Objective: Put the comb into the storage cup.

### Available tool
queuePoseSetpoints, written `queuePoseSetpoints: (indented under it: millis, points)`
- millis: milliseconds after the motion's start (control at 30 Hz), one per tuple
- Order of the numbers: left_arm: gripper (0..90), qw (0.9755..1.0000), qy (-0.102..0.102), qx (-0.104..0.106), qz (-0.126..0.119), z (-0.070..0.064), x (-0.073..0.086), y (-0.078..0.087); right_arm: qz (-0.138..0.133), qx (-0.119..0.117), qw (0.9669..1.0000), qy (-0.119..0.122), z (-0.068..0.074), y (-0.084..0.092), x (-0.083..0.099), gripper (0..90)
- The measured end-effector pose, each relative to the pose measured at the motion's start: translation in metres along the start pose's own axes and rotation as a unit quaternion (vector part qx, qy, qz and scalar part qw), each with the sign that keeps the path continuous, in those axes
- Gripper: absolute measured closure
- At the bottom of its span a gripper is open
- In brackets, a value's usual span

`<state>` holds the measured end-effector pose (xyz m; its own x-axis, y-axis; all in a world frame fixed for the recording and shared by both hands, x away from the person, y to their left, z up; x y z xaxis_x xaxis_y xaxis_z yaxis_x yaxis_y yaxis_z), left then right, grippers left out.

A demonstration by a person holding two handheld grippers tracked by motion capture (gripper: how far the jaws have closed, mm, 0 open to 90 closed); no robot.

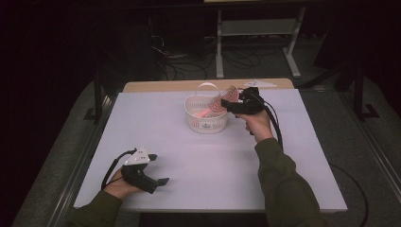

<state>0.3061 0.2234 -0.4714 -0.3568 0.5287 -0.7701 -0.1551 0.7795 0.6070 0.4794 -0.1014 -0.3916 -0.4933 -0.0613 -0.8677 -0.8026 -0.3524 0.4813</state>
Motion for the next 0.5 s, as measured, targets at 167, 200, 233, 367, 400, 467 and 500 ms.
queuePoseSetpoints:
  millis: [167, 200, 233, 367, 400, 467, 500]
  points:
    - [0.1, 1.0, 0.0, 0.0, 0.001, 0.0, 0.0, 0.0, 0.003, 0.001, 1.0, 0.009, -0.002, 0.006, 0.002, 14.3]
    - [0.1, 1.0, 0.0, 0.0, 0.001, 0.0, 0.0, 0.0, 0.003, 0.0, 1.0, 0.009, -0.003, 0.008, 0.003, 14.3]
    - [0.1, 1.0, 0.001, 0.0, 0.001, 0.0, 0.0, 0.0, 0.005, -0.003, 0.9999, 0.01, -0.003, 0.009, 0.004, 14.3]
    - [0.1, 1.0, 0.001, -0.001, 0.001, 0.0, 0.0, 0.0, 0.01, -0.006, 0.9998, 0.019, -0.004, 0.013, 0.007, 13.8]
    - [0.1, 1.0, 0.001, -0.001, 0.001, 0.0, 0.0, 0.0, 0.01, -0.006, 0.9998, 0.019, -0.004, 0.013, 0.007, 13.8]
    - [0.1, 1.0, 0.002, -0.001, 0.0, 0.0, 0.0, 0.0, 0.01, -0.007, 0.9996, 0.026, -0.004, 0.016, 0.009, 13.5]
    - [0.1, 1.0, 0.002, -0.002, 0.0, 0.0, 0.0, 0.0, 0.009, -0.008, 0.9995, 0.028, -0.003, 0.017, 0.01, 13.3]
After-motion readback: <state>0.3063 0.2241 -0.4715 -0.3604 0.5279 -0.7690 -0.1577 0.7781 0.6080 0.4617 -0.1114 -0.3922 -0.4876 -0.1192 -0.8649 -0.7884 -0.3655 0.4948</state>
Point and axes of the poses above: each handheld gripper's, and its own axes: y roughly backward along the jaws, x roughly out of its underside, z roughly to its left, the point moved 5 cm from there along -y, roughly forward along the jaws, and after that the axes turned 14 degrees about x, right-handed, at the moved point
